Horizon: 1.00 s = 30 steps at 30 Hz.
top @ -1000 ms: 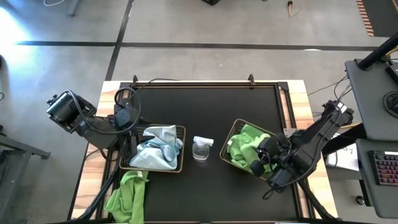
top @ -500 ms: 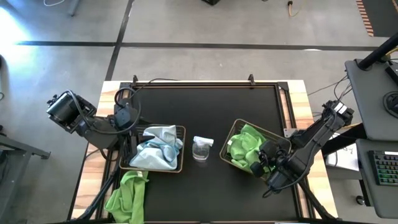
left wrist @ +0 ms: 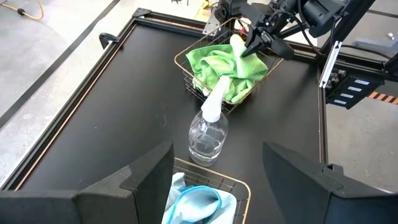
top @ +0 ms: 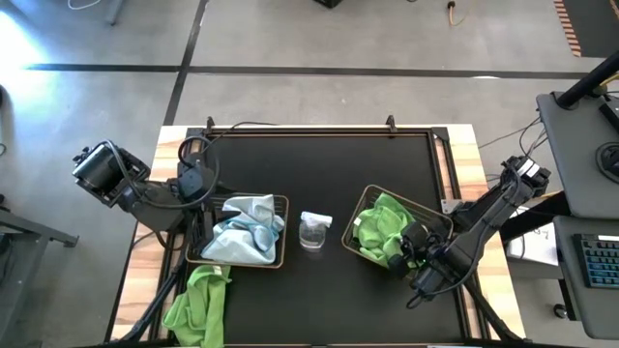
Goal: Sort microfiber towel by color & place in baskets
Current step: Put the green microfiber towel into the right wire basket
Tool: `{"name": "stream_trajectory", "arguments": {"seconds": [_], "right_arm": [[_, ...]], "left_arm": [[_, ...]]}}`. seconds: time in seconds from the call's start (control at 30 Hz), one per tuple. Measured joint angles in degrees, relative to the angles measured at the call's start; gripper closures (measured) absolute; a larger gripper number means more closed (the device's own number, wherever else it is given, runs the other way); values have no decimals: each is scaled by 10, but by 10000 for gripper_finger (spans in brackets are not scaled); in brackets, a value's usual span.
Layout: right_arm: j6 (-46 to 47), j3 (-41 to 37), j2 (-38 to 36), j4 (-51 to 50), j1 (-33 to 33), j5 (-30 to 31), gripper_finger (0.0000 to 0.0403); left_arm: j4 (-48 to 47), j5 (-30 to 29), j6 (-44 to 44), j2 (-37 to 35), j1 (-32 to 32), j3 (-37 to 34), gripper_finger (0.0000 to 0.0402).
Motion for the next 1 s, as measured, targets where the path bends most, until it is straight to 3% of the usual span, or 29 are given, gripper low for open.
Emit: {"name": "stream_trajectory", "arguments": {"seconds": [0.27,0.73,0.83,1.0], "right_arm": [[22,0,0,2,-1,2,379],[15,0,-1,24,-1,-2,234],[11,19,-1,11,-1,-39,214],[-17,81,-2,-11,0,-44,201]], "left_arm": [[0,0,0,0,0,0,173],[0,0,0,0,0,0,173],[0,0,-2,0,0,0,173],[0,7,-3,0,0,0,173]]}}
